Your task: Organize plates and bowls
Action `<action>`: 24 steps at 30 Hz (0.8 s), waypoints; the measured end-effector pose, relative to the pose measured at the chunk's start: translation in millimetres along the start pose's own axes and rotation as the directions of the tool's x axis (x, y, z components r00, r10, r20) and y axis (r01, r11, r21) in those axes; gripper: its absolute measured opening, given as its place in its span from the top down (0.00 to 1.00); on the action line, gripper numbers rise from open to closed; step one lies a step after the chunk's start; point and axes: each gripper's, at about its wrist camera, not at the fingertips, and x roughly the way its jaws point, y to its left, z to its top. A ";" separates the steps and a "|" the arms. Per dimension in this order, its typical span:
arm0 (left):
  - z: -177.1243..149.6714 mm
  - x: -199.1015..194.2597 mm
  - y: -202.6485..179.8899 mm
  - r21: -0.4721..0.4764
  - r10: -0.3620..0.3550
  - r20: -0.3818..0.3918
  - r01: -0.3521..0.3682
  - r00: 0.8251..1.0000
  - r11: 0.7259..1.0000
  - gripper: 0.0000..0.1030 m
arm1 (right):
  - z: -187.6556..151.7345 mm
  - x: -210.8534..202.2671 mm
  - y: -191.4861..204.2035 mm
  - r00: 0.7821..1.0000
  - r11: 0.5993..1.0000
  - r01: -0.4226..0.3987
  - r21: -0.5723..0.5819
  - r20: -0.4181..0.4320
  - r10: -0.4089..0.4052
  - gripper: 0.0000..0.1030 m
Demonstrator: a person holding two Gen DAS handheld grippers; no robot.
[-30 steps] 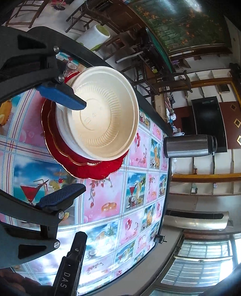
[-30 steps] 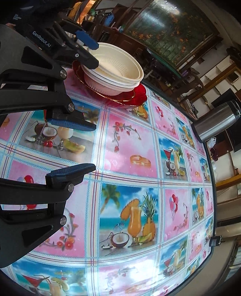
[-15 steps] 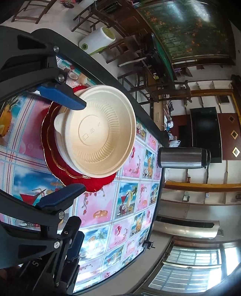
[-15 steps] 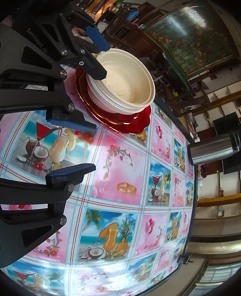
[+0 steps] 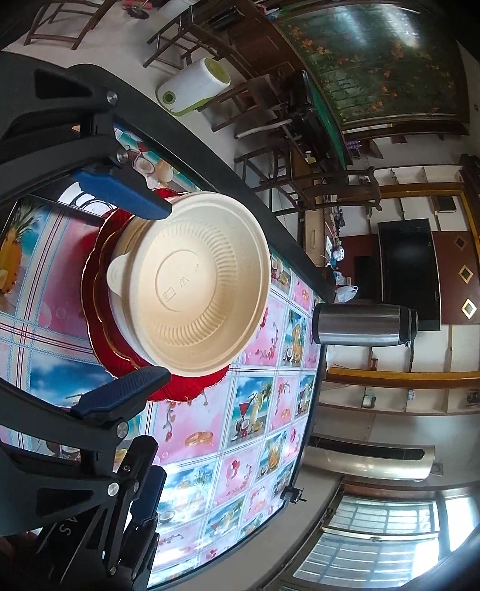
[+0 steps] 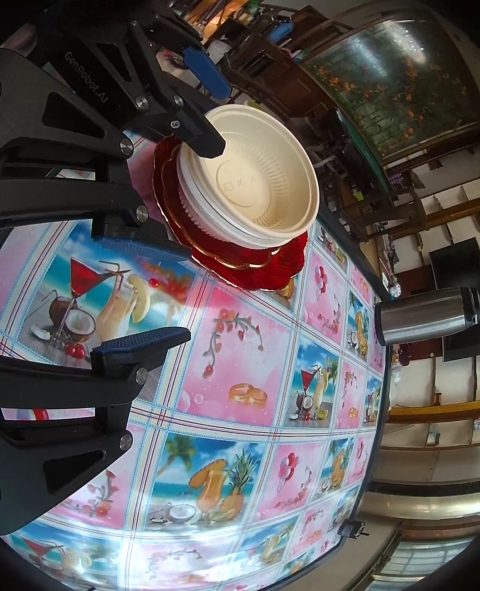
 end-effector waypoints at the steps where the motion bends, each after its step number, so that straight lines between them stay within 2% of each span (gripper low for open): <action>1: 0.1 0.1 0.2 0.002 0.010 0.000 -0.010 1.000 1.000 0.21 | -0.3 -0.2 0.0 1.000 1.000 0.001 0.000 -0.001 -0.001 0.64; 4: -0.3 -1.5 0.4 0.013 0.029 0.007 -0.030 1.000 0.999 0.21 | 0.2 -0.2 0.4 1.000 1.000 -0.001 0.000 0.001 0.001 0.64; 24: 0.0 -4.5 1.2 0.002 -0.014 -0.004 0.014 1.000 1.000 0.20 | -1.1 -6.1 2.5 1.000 1.000 0.001 -0.001 0.010 -0.001 0.64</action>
